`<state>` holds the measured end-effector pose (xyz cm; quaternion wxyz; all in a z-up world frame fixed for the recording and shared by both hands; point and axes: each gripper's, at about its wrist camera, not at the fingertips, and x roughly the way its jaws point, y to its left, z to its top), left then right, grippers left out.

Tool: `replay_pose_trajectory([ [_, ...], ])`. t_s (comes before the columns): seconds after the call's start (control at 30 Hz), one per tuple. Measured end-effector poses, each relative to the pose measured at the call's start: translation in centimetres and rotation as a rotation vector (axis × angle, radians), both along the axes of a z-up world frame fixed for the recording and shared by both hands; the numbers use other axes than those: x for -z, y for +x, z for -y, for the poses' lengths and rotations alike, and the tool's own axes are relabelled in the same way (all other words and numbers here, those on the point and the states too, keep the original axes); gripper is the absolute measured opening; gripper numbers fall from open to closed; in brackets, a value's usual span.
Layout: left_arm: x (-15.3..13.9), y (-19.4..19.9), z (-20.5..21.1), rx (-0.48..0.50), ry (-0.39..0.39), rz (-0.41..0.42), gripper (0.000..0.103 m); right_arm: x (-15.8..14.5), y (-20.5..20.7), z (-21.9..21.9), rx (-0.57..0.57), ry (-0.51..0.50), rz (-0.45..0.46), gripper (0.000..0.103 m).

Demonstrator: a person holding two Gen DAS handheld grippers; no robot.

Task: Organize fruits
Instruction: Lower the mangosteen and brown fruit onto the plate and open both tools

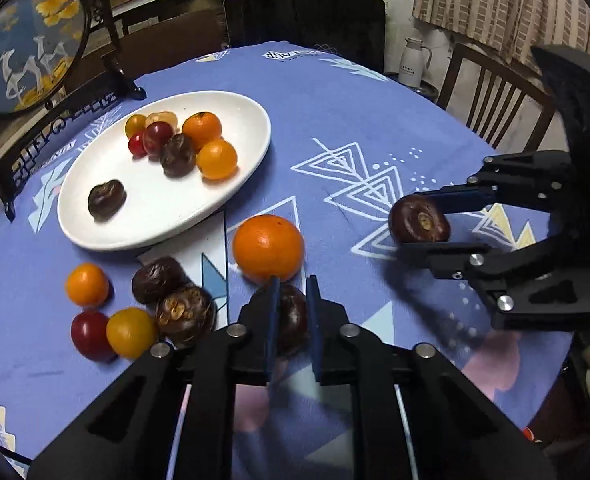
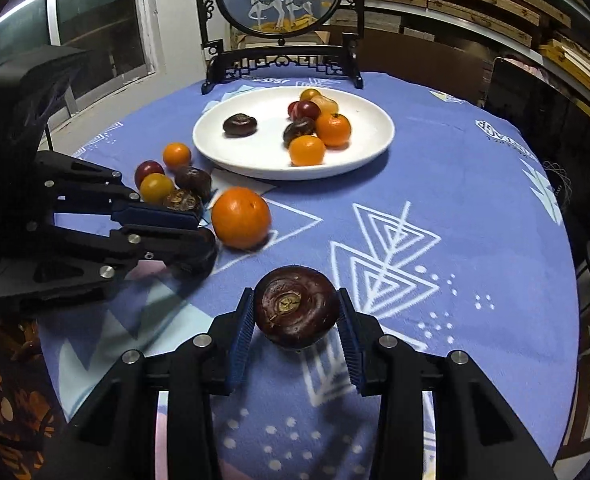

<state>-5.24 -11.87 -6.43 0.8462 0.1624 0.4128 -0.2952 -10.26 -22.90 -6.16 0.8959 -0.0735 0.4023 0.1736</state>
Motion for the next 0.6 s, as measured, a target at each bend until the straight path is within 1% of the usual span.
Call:
replay_pose_trajectory([
  [0.03,0.0,-0.1,0.0,0.006,0.006,0.004,0.015,0.1,0.1,-0.2,-0.001,-0.003,0.001,0.040],
  [0.07,0.1,0.0,0.0,-0.001,0.006,0.010,0.026,0.2,0.2,-0.3,-0.003,-0.002,-0.001,0.040],
  [0.1,0.1,0.0,0.0,-0.006,0.004,0.011,0.030,0.2,0.2,-0.4,-0.003,-0.002,-0.003,0.040],
  [0.17,0.3,0.0,0.4,0.010,0.003,0.012,0.049,0.3,0.3,-0.5,0.004,0.003,-0.005,0.040],
  [0.23,0.8,0.0,0.8,0.016,0.024,0.008,0.057,0.4,0.1,-0.5,0.003,0.004,-0.008,0.040],
  [0.33,1.6,0.2,1.0,0.008,0.044,0.010,0.057,0.6,-0.1,-0.3,0.003,0.000,-0.012,0.041],
  [0.37,1.9,0.4,1.0,0.006,0.043,0.001,0.055,0.7,-0.1,-0.2,0.004,0.000,-0.014,0.041],
  [0.4,2.1,0.5,0.9,0.002,0.045,-0.006,0.052,0.8,-0.1,-0.1,0.009,0.000,-0.016,0.041],
  [0.43,2.4,0.7,0.8,-0.019,0.056,-0.001,0.038,0.9,0.0,0.0,0.014,0.003,-0.019,0.041],
  [0.47,2.4,0.9,0.7,-0.027,0.061,0.000,0.036,0.9,0.0,0.1,0.016,0.007,-0.021,0.041],
  [0.57,1.7,1.0,-0.2,-0.032,0.015,-0.032,0.036,0.9,0.0,0.1,0.015,0.010,-0.016,0.041],
  [0.6,1.3,0.8,-0.4,-0.025,0.009,-0.018,0.036,0.9,0.1,0.0,0.013,0.013,-0.016,0.041],
])
